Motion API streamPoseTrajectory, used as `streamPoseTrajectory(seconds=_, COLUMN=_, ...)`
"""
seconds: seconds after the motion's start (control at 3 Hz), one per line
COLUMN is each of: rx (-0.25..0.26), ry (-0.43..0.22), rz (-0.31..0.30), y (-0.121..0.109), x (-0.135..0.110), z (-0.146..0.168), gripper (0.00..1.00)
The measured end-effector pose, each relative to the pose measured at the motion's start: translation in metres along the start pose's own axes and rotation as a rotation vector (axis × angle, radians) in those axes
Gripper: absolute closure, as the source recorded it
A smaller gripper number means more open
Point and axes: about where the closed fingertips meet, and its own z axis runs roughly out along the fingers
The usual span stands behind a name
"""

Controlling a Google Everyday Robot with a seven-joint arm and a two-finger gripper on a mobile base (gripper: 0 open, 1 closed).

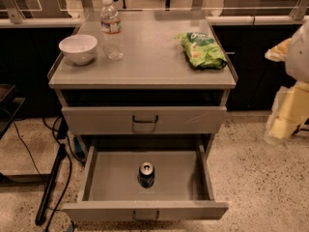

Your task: Pick pepsi can from middle drawer and place on counter

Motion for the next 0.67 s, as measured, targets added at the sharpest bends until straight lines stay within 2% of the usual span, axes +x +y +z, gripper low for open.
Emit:
streamPoseTrajectory(seconds=0.33, rx=0.012, ry=0.003, rz=0.006, y=0.019, x=0.013, z=0.025, gripper=0.0)
streamPoseTrajectory(seconds=0.67, rx=0.001, ry=-0.009, rz=0.014, y=0.034, x=0.016, z=0.059, gripper=0.0)
